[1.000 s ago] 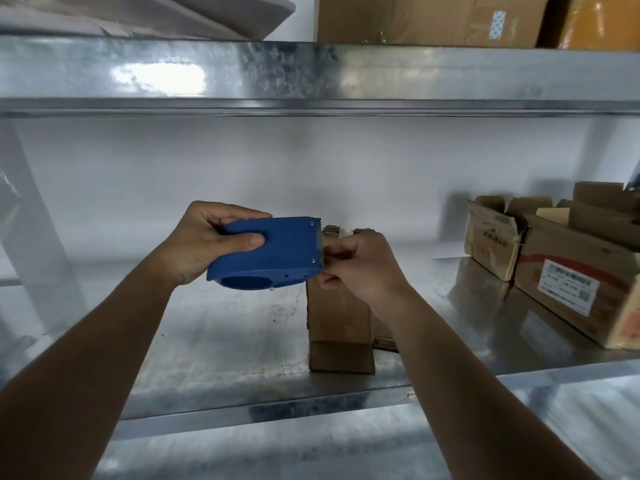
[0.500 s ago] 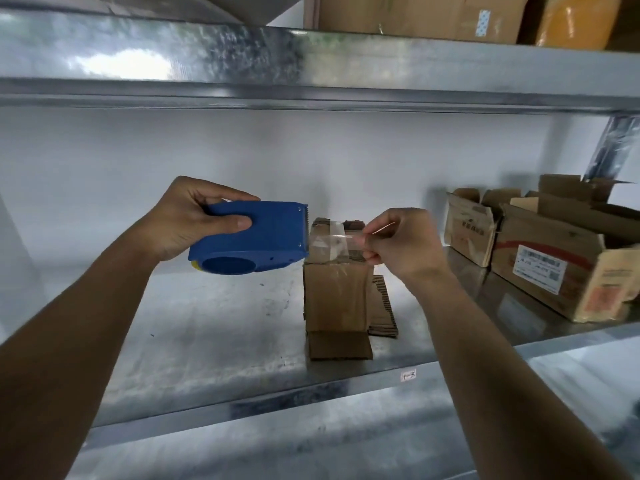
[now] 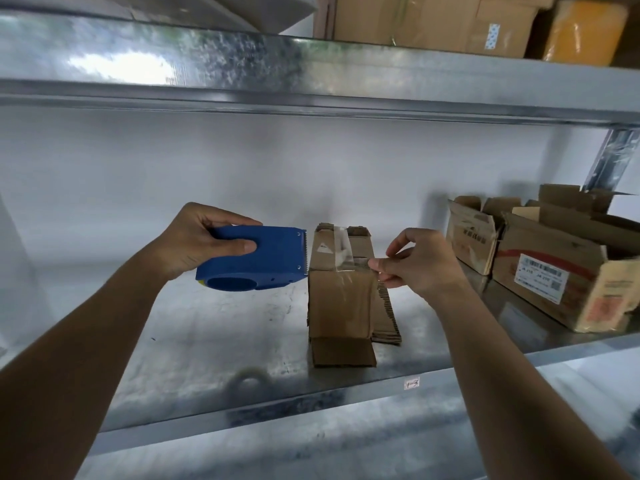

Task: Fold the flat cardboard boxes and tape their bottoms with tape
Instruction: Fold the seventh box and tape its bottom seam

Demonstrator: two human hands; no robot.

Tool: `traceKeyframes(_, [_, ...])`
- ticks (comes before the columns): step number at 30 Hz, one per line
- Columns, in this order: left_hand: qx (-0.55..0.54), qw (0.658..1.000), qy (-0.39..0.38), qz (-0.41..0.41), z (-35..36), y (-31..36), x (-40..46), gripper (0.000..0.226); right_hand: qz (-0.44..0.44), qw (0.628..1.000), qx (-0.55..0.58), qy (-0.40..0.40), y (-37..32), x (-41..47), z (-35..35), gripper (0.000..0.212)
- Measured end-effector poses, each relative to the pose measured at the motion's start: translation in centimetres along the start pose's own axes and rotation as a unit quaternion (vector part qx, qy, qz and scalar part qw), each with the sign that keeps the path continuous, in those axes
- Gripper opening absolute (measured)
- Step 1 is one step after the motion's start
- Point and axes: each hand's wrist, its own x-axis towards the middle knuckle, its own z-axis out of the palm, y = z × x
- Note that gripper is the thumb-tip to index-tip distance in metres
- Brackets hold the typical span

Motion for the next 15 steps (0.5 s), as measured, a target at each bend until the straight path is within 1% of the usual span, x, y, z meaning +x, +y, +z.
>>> traceKeyframes(5, [0.006,1.0,-0.002,0.002,0.6,0.1,0.4,0.04,0.019,1.0,-0.014,-0.004,0.0,0.4,-0.6,0.047])
traceKeyframes(8, [0.01,1.0,-0.006,-0.001,0.9,0.2,0.7,0.038,0.016,0.999,-0.027,-0.006,-0.1,0.7,-1.0,0.045])
traceKeyframes(12, [0.011,1.0,-0.009,-0.007,1.0,0.2,1.1,0.042,0.018,0.999,-0.028,-0.01,0.3,1.2,-1.1,0.043])
traceKeyframes(15, [0.019,1.0,-0.012,-0.014,1.2,0.0,1.4,0.038,0.037,0.999,-0.005,-0.025,1.2,1.2,-1.0,0.043])
